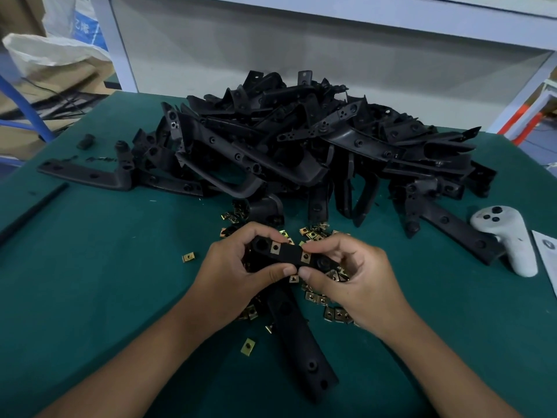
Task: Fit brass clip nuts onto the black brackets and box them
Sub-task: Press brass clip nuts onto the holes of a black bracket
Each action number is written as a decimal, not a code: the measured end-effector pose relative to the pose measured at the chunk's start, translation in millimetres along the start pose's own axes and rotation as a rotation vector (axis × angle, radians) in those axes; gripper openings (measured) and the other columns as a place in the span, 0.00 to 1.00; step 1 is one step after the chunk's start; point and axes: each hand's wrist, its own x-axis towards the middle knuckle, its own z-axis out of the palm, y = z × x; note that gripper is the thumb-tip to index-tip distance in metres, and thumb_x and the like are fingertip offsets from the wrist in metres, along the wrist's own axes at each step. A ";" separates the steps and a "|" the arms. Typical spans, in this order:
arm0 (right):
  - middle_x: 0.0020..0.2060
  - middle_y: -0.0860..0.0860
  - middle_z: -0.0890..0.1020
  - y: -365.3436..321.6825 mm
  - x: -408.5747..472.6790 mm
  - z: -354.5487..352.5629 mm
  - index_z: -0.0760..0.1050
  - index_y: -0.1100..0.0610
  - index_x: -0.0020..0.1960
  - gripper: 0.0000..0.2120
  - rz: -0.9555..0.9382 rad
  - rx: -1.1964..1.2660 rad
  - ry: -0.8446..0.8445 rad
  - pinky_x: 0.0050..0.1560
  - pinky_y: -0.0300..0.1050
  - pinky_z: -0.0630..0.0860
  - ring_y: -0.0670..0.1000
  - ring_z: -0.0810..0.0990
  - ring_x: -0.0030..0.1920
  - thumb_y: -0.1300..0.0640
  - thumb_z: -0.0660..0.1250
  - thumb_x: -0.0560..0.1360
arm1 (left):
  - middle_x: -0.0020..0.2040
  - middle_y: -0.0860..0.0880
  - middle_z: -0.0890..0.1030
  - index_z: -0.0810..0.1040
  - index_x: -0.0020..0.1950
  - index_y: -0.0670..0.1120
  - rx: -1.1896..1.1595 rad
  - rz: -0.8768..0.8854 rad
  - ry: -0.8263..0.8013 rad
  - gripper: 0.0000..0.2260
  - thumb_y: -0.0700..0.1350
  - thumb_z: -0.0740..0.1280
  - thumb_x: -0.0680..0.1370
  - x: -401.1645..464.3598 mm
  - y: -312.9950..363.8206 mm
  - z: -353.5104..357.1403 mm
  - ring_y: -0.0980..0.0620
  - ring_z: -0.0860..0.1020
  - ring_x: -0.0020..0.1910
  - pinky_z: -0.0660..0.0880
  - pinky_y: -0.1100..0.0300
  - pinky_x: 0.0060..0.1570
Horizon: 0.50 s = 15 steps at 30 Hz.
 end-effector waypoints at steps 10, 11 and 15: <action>0.46 0.39 0.85 -21.5 3.4 -20.6 0.83 0.46 0.54 0.14 -0.115 -0.327 -0.003 0.51 0.44 0.78 0.42 0.83 0.51 0.42 0.75 0.71 | 0.49 0.58 0.84 0.80 0.52 0.62 0.076 0.064 0.064 0.11 0.57 0.74 0.71 -3.3 7.7 0.8 0.57 0.83 0.49 0.78 0.66 0.47; 0.46 0.39 0.85 -28.7 0.8 -25.4 0.84 0.47 0.54 0.15 -0.140 -0.368 -0.022 0.51 0.41 0.77 0.41 0.82 0.50 0.43 0.75 0.70 | 0.49 0.58 0.84 0.80 0.52 0.62 0.086 0.067 0.053 0.11 0.57 0.74 0.71 -6.0 10.9 3.3 0.57 0.83 0.49 0.78 0.65 0.48; 0.43 0.39 0.83 -61.3 -30.1 -52.8 0.85 0.51 0.53 0.13 -0.246 -0.491 0.023 0.48 0.30 0.72 0.40 0.80 0.44 0.50 0.79 0.70 | 0.55 0.60 0.83 0.79 0.52 0.63 0.075 0.150 -0.019 0.10 0.55 0.73 0.72 -16.1 35.5 22.1 0.59 0.81 0.56 0.76 0.67 0.52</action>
